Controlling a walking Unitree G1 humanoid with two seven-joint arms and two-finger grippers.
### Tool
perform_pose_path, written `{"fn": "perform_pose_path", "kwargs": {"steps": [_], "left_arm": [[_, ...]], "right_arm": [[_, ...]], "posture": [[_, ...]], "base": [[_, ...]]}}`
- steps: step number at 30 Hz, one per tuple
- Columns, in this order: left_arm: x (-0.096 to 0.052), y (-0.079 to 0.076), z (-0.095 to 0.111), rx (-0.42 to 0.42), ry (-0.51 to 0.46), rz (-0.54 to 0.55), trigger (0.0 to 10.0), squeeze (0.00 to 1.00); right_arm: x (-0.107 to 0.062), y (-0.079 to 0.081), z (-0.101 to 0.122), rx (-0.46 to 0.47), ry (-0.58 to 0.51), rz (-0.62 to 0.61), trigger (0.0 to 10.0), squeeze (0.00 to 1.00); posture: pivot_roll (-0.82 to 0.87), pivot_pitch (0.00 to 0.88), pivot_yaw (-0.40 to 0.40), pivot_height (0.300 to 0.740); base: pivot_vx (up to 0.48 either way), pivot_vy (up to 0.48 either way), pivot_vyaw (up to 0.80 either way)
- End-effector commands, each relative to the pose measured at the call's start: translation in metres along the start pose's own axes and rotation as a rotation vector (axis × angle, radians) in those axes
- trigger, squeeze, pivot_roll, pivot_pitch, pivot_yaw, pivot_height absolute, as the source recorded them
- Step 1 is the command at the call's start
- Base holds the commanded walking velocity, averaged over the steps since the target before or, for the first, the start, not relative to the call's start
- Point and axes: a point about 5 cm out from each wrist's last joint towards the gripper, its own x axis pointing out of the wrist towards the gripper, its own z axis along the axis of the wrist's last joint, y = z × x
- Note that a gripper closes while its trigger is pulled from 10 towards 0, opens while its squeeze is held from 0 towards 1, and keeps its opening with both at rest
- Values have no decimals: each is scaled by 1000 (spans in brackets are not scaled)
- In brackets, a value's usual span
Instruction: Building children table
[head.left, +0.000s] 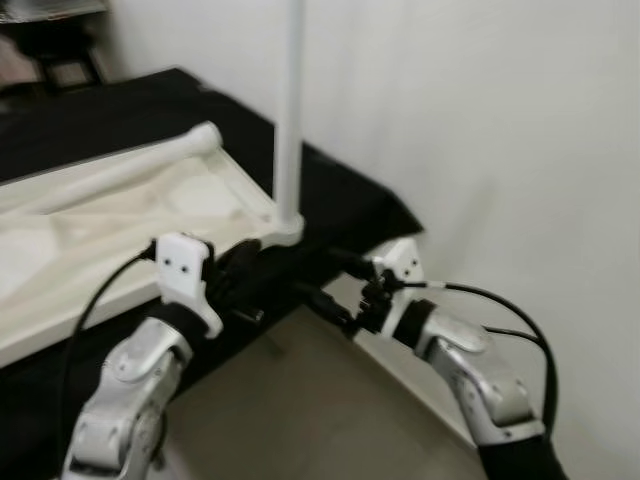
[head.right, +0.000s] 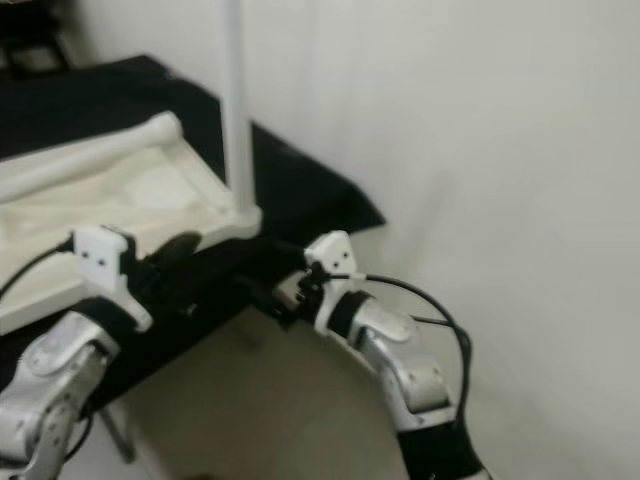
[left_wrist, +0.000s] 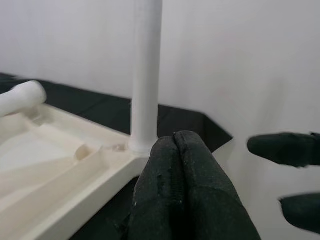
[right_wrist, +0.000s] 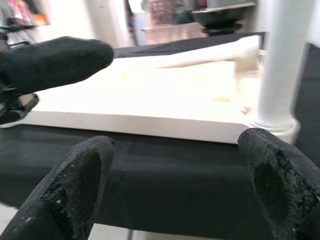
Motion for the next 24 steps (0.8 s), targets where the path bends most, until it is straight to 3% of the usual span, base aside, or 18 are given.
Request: {"fn": "perform_pose_path", "kwargs": {"steps": [1,24], "left_arm": [[0,-2,-1,4,4,-14,10000,0],[0,-2,0,12,2,-17,10000,0]], "right_arm": [[-1,1,-1,8,-8,6,10000,0],[-2,-1,1,31,-28,12,10000,0]], "posture": [[-19,88,-78,740],[-19,89,-82,740]], "base": [[0,0,800],[0,0,765]]}}
